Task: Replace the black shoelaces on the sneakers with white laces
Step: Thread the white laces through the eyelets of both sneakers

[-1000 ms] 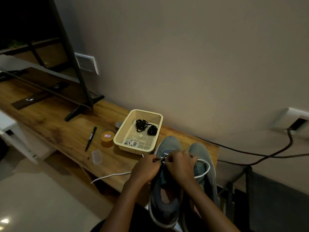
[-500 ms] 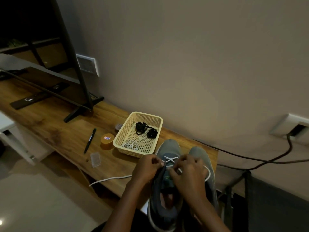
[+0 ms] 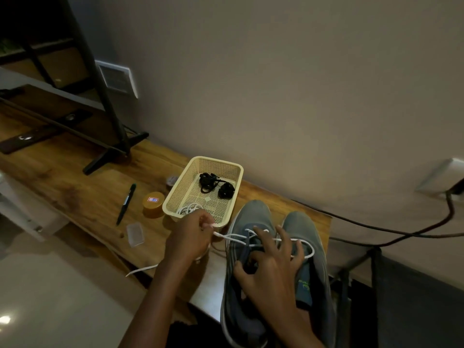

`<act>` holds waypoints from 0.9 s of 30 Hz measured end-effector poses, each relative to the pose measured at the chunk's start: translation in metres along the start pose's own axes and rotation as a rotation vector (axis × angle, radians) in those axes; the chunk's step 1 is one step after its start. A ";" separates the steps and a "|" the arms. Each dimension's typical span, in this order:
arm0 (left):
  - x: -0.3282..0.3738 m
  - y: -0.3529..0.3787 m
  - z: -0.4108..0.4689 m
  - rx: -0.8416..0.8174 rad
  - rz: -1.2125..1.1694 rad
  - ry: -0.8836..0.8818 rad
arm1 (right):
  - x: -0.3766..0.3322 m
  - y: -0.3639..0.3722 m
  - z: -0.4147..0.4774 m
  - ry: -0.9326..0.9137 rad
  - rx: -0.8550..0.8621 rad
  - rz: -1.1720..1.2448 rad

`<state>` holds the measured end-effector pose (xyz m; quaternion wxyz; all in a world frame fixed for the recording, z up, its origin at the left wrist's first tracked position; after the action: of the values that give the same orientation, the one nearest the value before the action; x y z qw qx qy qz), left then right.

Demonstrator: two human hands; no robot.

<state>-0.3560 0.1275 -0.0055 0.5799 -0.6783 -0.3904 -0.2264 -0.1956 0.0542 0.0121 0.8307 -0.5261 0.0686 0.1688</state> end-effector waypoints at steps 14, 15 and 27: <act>0.024 0.007 -0.012 0.116 0.408 0.207 | 0.012 0.004 0.008 0.020 0.052 -0.085; 0.022 0.001 -0.010 0.163 0.428 0.172 | 0.011 0.004 0.008 0.020 0.059 -0.083; 0.037 0.031 -0.024 0.044 0.564 0.297 | 0.013 0.008 0.010 0.030 0.048 -0.114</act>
<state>-0.3062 0.1135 0.0092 0.6851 -0.7064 -0.1028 -0.1449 -0.1874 0.0695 0.0058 0.8502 -0.5116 0.0548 0.1115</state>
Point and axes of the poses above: each hand's wrist, its own z-axis towards the middle knuckle, its own y-axis out of the palm, x = y × z, the point moved 6 cm from there along z, towards the middle knuckle, and after that the axes turned 8 degrees about -y, right-handed, at the moved point
